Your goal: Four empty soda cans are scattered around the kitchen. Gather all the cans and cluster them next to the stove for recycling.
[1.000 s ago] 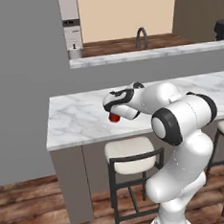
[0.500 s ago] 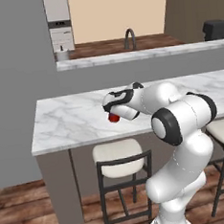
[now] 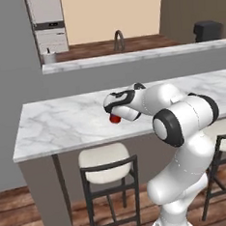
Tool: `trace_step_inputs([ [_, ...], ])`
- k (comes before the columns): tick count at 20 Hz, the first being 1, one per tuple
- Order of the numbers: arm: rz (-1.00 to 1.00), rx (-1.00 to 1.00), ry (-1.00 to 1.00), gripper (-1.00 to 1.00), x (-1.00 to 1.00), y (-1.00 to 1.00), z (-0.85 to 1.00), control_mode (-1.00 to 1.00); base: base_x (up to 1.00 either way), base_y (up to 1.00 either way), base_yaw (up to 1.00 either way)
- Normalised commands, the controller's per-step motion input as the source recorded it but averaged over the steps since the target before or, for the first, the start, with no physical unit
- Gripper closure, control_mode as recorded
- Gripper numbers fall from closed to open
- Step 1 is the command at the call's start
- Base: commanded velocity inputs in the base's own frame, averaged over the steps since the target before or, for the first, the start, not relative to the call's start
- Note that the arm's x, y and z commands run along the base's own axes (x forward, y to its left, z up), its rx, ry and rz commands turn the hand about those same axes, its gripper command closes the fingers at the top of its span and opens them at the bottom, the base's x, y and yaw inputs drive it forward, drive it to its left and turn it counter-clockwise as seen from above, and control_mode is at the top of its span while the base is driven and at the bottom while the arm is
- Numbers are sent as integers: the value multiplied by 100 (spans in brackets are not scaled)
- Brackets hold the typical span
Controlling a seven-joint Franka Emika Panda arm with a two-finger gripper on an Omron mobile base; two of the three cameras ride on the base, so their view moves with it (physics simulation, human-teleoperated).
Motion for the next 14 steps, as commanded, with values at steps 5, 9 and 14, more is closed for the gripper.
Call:
trace_step_inputs([
  [5,0,0,0,100,0,0,0,100,0,-49,0],
  [9,0,0,0,100,0,0,0,100,0,-52,0],
  [14,0,0,0,100,0,0,0,100,0,-57,0],
])
